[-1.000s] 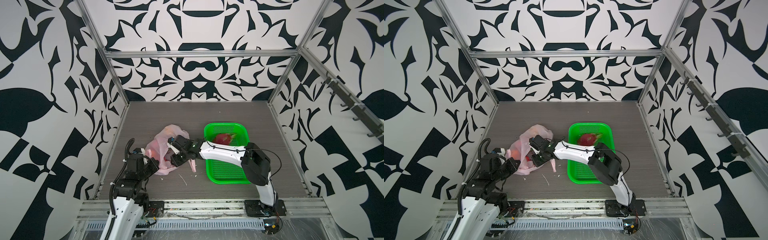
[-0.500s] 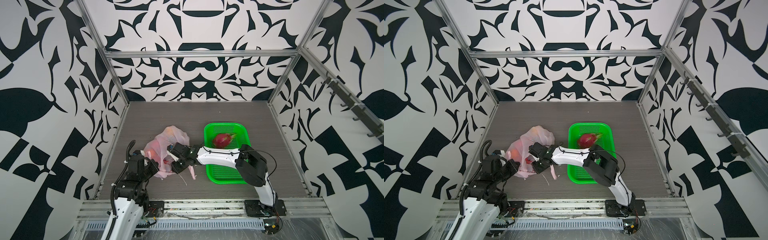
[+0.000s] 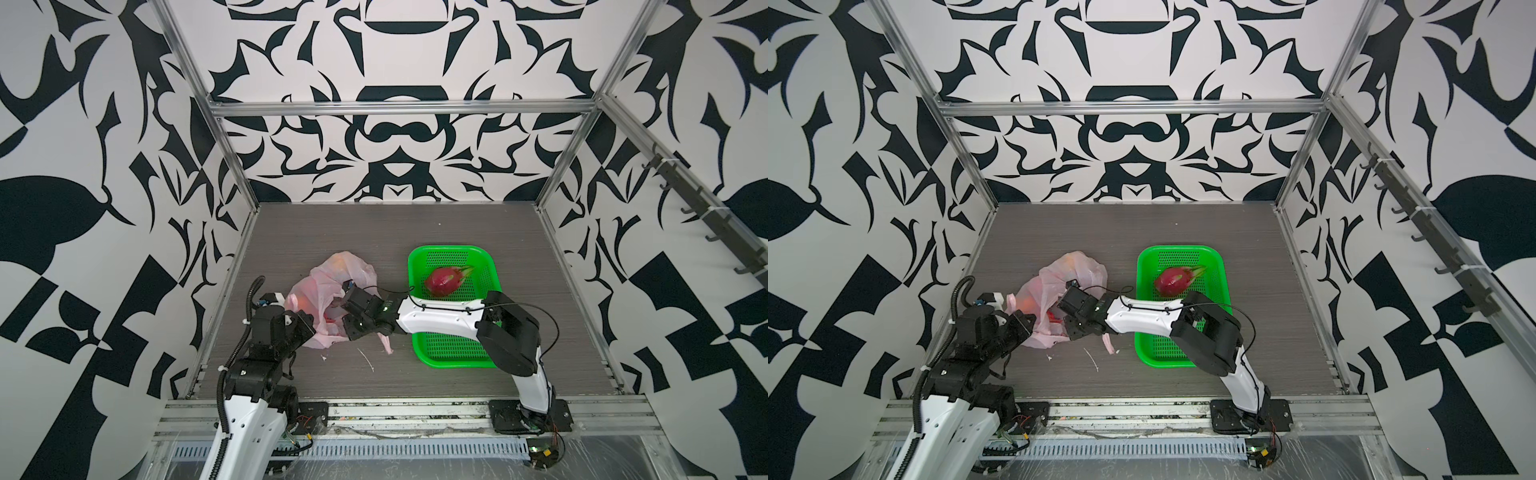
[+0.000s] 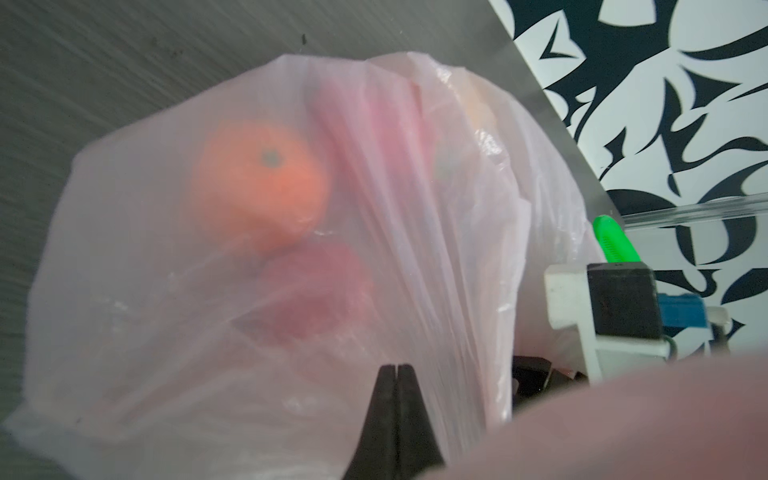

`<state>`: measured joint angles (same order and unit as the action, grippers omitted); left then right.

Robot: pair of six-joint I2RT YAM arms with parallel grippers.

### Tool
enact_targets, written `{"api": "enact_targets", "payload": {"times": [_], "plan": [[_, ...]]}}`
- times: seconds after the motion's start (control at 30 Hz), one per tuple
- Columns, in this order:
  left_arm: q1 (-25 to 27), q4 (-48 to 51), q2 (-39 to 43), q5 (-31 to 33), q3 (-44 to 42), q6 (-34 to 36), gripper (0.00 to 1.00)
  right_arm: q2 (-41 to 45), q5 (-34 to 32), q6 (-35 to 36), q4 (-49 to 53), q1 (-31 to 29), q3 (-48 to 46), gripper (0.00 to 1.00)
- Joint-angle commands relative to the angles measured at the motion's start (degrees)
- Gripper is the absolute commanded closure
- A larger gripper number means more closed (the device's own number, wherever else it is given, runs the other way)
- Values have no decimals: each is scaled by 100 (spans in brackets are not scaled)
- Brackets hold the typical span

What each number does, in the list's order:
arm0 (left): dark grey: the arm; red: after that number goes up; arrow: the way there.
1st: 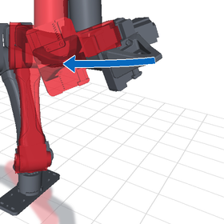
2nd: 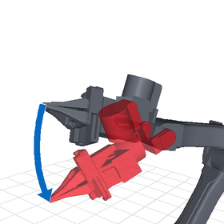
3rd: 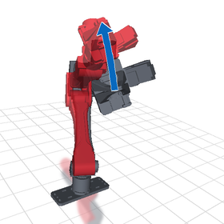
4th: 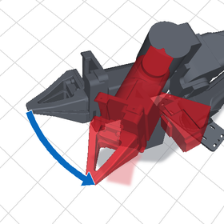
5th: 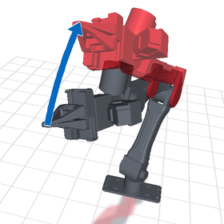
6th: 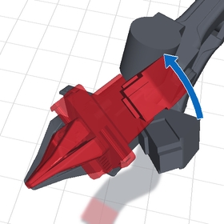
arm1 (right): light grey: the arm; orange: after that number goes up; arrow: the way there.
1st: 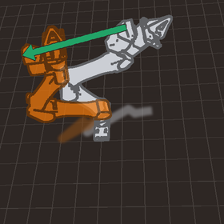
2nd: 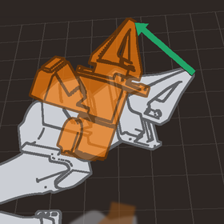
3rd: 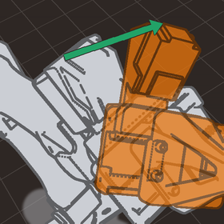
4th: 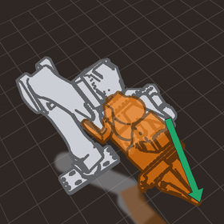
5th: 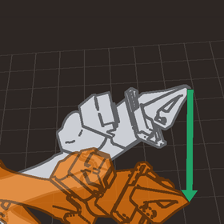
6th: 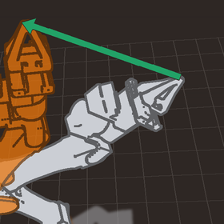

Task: Untie the knot of the plastic bag and take out the fruit
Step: 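Push the right gripper into the pink bag opening beside the left gripper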

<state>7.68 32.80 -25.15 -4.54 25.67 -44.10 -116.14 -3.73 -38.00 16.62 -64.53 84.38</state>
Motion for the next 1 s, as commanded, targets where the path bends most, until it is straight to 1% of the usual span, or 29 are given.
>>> {"api": "enact_targets", "payload": {"times": [0.0,0.1,0.3,0.4,0.5,0.6,0.73,0.87,0.97], "plan": [[14,-171,23,-35,219,-4,100,284,-473,-661,-312,53,282,63],[14,-204,21,-163,256,31,100,168,-623,-1118,-372,117,388,63],[14,-279,147,-380,136,74,100,-170,-584,-1873,-470,238,762,63],[14,-300,284,-458,57,94,100,-366,-495,-2262,-628,274,904,59],[13,-243,415,-561,9,118,100,-486,-479,-2618,-1030,292,864,55],[14,-130,508,-654,0,192,100,-550,-568,-2729,-1528,285,755,55],[10,32,555,-598,-3,346,100,-628,-555,-2672,-2049,293,729,56],[14,-9,563,-480,-70,428,100,-698,-461,-2566,-2628,304,675,57],[14,-114,563,-426,-127,409,100,-756,-378,-2505,-2841,338,692,58]]}}
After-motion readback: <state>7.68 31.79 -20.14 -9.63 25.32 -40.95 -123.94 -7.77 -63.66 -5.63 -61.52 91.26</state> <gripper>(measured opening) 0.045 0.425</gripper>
